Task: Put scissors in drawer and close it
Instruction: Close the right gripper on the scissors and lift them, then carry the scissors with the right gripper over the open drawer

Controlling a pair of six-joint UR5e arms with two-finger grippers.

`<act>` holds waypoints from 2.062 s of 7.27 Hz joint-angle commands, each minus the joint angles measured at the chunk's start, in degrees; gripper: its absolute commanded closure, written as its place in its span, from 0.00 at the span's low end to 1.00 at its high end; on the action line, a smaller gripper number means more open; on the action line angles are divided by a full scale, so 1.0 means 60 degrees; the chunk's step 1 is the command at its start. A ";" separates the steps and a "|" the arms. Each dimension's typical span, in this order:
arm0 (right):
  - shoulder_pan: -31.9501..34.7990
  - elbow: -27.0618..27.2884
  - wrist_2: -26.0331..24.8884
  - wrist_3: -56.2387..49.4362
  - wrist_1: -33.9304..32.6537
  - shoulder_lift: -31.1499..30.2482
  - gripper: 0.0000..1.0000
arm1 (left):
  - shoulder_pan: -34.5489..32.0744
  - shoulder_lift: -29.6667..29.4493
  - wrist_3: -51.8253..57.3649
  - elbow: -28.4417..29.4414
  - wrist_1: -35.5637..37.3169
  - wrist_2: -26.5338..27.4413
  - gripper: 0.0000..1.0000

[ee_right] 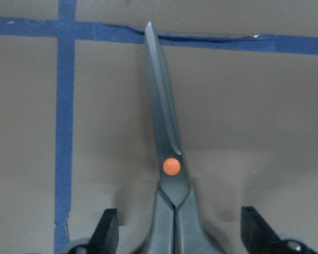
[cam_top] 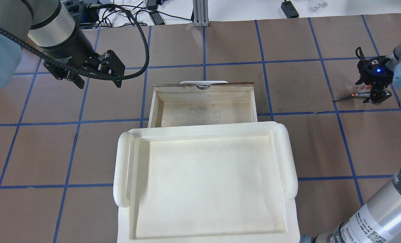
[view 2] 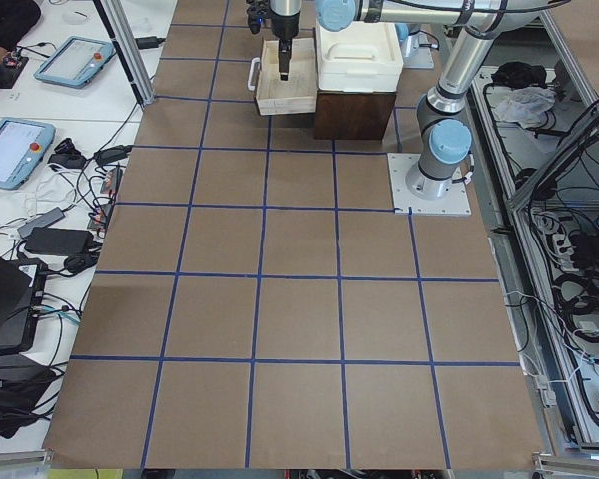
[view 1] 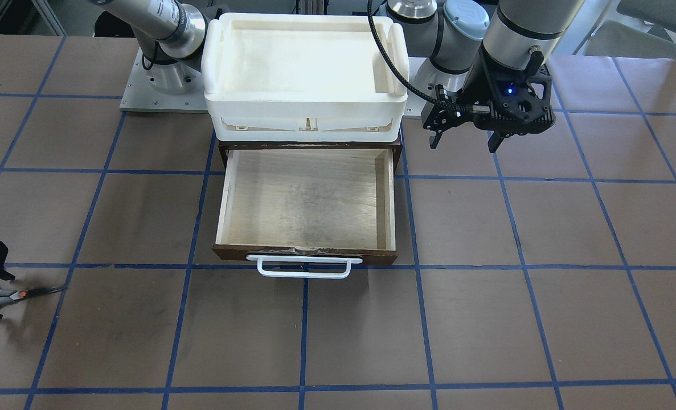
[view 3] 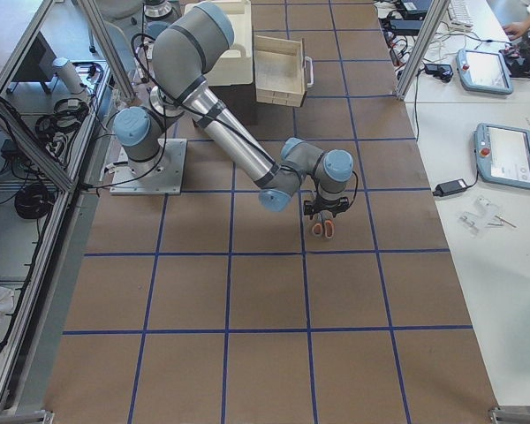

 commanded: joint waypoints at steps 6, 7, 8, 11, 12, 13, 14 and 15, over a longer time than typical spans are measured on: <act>0.0003 0.0050 -0.0142 0.0163 -0.0068 -0.0083 1.00 | 0.0001 0.0001 0.0000 0.0000 0.0000 0.0000 0.00; 0.0046 0.0050 -0.0200 0.0279 -0.0068 -0.0243 1.00 | 0.0001 0.0001 0.0000 0.0000 0.0000 0.0000 0.00; 0.0148 0.0036 -0.0346 0.0324 0.0063 -0.0665 1.00 | 0.0001 0.0001 0.0000 0.0000 0.0000 0.0000 0.00; 0.1201 -0.0052 -0.0407 0.1839 0.1319 -0.2041 1.00 | 0.0001 0.0001 0.0000 0.0000 0.0000 0.0000 0.00; 0.1741 0.0049 -0.0362 0.2312 0.1657 -0.2713 1.00 | 0.0001 0.0001 0.0000 0.0000 0.0000 0.0000 0.00; 0.2341 -0.0051 -0.0435 0.2447 0.2226 -0.3198 1.00 | 0.0001 0.0001 0.0000 0.0000 0.0000 0.0000 0.00; 0.2709 -0.0067 -0.0421 0.3072 0.2740 -0.3740 1.00 | 0.0001 0.0001 0.0000 0.0000 0.0000 0.0000 0.00; 0.3365 -0.0081 -0.0421 0.4137 0.2991 -0.3992 1.00 | 0.0001 0.0001 0.0000 0.0000 0.0000 0.0000 0.00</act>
